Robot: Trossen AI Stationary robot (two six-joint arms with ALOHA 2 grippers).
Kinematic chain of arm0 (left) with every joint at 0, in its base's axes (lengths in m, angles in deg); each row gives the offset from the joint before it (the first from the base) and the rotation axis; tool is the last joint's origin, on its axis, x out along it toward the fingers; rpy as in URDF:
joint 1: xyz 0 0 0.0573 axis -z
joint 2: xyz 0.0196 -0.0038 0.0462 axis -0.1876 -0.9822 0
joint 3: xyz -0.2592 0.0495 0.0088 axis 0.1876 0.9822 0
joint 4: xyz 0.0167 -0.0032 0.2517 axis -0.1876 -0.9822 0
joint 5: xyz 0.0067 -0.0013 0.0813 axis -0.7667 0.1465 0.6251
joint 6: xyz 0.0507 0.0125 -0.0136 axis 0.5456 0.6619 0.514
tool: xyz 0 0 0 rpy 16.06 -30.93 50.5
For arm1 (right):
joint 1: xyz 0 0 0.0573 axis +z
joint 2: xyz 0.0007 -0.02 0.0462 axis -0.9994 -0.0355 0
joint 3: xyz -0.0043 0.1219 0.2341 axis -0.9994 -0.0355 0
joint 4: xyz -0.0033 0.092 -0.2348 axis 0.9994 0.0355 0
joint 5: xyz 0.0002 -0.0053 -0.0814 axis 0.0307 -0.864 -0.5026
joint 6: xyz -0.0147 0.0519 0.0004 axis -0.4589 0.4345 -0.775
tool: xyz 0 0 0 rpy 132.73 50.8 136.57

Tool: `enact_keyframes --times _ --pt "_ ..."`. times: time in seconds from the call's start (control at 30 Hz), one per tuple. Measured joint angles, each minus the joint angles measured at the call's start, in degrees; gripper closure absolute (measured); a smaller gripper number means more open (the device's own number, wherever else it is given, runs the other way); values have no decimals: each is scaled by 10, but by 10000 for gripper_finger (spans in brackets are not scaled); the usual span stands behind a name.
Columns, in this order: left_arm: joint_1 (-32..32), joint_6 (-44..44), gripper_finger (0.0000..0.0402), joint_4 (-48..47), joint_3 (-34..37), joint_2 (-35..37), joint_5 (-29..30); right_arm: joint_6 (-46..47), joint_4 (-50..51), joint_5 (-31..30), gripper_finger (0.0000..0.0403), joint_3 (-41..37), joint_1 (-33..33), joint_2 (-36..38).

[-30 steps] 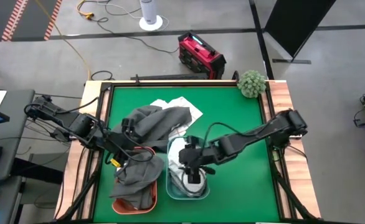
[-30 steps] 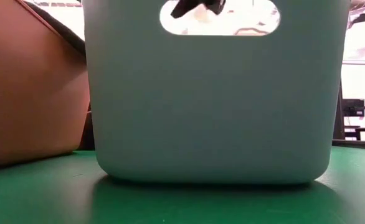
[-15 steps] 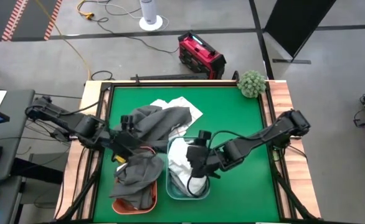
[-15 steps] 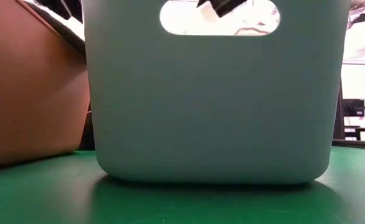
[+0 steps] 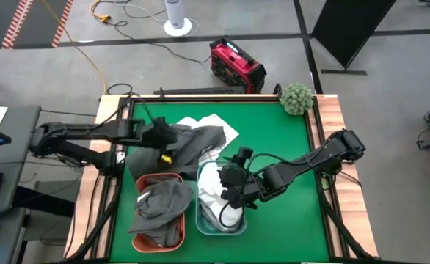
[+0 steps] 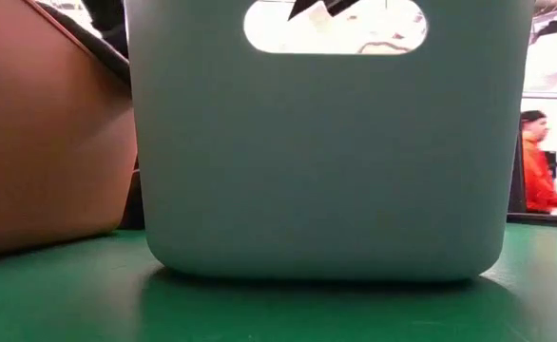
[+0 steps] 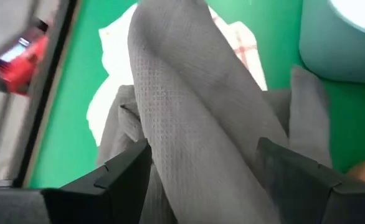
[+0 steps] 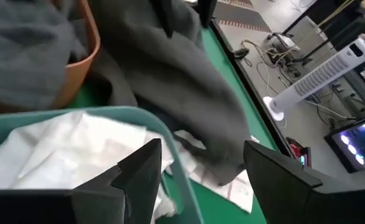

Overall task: Sort towels by color in basket
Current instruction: Put the black towel into the orange bin

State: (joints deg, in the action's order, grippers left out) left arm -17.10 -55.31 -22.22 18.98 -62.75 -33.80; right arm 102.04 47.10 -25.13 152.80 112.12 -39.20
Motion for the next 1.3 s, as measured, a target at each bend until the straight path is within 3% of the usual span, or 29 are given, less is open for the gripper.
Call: enact_keyframes --times 0.13,0.5,0.6,0.73,0.8,1.0,1.2,1.3 --pt "-61 21 127 25 0 -52 -66 -18 -10 -1 148 0 -6 0" --pt "-103 70 143 30 0 -219 -88 -23 -7 -1 148 0 8 0" --pt "-98 87 192 37 0 -238 -106 -23 -5 -1 148 0 15 0" --pt "-86 111 319 41 0 -238 -120 -24 -5 -1 148 0 23 0" --pt "-80 123 378 41 0 -222 -128 -24 -5 -4 148 0 27 0" --pt "-76 148 396 22 -25 -109 -207 -24 -4 -12 148 0 37 0" --pt "-75 206 398 46 -48 76 -448 -23 -4 -13 148 0 34 0" --pt "-75 184 399 102 -49 171 -529 -19 -3 -14 148 0 29 0"
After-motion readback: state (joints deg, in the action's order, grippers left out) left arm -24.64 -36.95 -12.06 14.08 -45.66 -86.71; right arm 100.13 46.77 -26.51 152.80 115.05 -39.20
